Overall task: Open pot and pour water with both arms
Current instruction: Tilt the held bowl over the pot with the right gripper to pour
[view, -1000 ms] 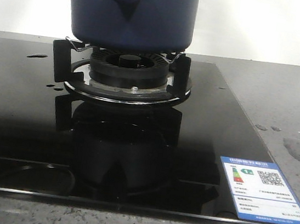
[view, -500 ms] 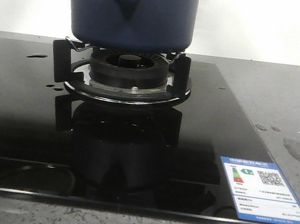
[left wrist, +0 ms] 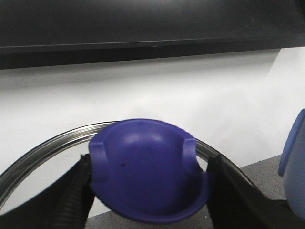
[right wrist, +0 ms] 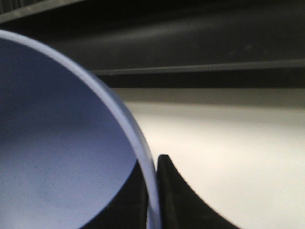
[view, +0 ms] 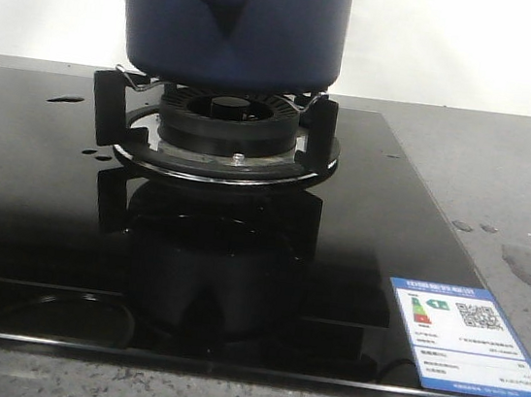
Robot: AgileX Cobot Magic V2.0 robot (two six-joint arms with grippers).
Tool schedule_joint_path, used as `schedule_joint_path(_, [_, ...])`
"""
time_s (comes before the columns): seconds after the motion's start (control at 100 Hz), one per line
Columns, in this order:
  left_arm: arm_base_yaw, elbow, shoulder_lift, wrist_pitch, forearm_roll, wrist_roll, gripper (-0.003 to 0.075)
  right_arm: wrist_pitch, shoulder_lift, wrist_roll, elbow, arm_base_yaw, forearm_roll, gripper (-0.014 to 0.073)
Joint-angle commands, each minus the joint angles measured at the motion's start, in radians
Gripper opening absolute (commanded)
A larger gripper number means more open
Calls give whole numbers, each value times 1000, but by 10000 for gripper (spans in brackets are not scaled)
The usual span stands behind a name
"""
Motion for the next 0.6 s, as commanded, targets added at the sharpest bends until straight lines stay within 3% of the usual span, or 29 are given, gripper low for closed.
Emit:
schedule_joint_path(0.0, [2, -41, -41, -22, -72, -10, 363, -149, -23, -1, -27, 2, -27, -56])
schedule_joint_path(0.32, [2, -41, -41, -22, -72, -10, 363, -294, -15, -1, -30, 2, -32, -56])
schedule_joint_path(0.59, [2, -41, -41, -22, -72, -10, 363, -305, -15, -1, -30, 2, -32, -56])
